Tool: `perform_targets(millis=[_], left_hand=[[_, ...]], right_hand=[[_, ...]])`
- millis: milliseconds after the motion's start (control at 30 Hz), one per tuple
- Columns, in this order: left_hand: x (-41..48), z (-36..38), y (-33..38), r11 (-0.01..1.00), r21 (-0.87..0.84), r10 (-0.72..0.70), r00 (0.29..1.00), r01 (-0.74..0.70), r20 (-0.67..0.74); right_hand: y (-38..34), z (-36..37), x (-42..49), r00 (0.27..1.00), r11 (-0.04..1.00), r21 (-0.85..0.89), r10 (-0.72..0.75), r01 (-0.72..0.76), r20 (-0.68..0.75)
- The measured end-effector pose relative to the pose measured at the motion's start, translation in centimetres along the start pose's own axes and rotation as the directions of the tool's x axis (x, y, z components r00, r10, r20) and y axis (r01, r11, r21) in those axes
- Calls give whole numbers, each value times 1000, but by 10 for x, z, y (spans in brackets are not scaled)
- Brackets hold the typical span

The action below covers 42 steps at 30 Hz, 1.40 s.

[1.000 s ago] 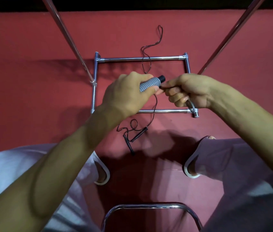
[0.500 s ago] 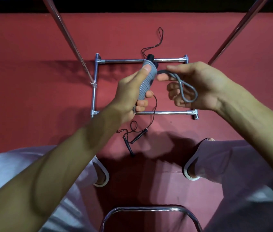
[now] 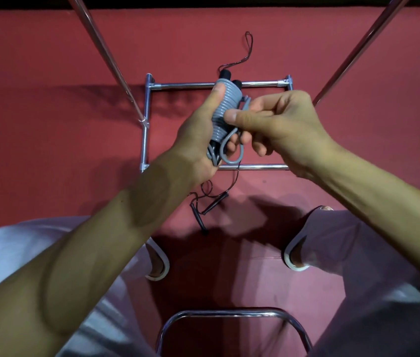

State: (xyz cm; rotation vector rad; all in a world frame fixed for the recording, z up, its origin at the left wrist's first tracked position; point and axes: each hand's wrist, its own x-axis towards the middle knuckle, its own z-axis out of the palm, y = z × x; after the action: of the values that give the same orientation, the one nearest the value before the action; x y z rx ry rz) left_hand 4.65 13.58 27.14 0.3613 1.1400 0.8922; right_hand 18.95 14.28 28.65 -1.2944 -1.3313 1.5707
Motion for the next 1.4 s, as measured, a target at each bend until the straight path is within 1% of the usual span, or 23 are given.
perform_targets(millis=[100, 200, 333, 400, 467, 533, 633, 700, 800, 933, 967, 1033, 1067, 1133, 1300, 1400], left_hand=[[5, -2, -2, 998, -58, 2, 998, -6, -58], [6, 0, -4, 989, -149, -36, 996, 24, -79], [4, 1, 0, 979, -197, -67, 993, 46, -99], [6, -1, 4, 977, -207, -80, 991, 57, -103], [3, -2, 8, 976, -214, -79, 989, 51, -124], [2, -2, 10, 974, -224, -77, 987, 44, -142], [0, -5, 15, 965, -258, -74, 990, 41, -122], [1, -8, 19, 965, -256, -82, 993, 59, -80], [1, -10, 23, 976, -216, -51, 997, 37, -58], [-2, -11, 26, 954, -300, -36, 997, 15, -67], [-3, -12, 26, 944, -330, -42, 996, 14, -80], [-4, -14, 27, 931, -364, -66, 992, 21, -110], [-5, -15, 26, 931, -365, -74, 990, 26, -121], [-7, -14, 26, 934, -357, -89, 985, 32, -145], [-11, -9, 28, 915, -403, -110, 979, 33, -170], [-12, -7, 27, 910, -413, -121, 979, 43, -164]], right_hand=[[9, 12, 0, 988, 996, -55, -81, 75, -133], [21, 25, 2, 953, 983, -155, -138, 98, -268], [32, 38, 9, 919, 987, -124, -138, 99, -368], [33, 43, 10, 903, 984, -102, -172, 143, -394], [33, 46, 9, 896, 972, -83, -236, 222, -375], [33, 47, 7, 904, 954, -68, -297, 291, -307], [33, 46, 3, 913, 924, -57, -383, 378, -143], [33, 44, 0, 896, 894, -93, -443, 439, -35], [28, 40, -1, 819, 794, -212, -569, 569, 69], [20, 33, 2, 688, 597, -367, -694, 714, 211], [20, 32, 3, 668, 556, -400, -706, 729, 234], [22, 33, 3, 651, 509, -451, -717, 734, 251], [24, 34, 3, 651, 500, -466, -717, 730, 250], [27, 37, 2, 665, 519, -471, -713, 714, 222], [30, 46, -3, 755, 677, -393, -652, 623, 74], [30, 50, -6, 759, 697, -378, -650, 609, 25]])
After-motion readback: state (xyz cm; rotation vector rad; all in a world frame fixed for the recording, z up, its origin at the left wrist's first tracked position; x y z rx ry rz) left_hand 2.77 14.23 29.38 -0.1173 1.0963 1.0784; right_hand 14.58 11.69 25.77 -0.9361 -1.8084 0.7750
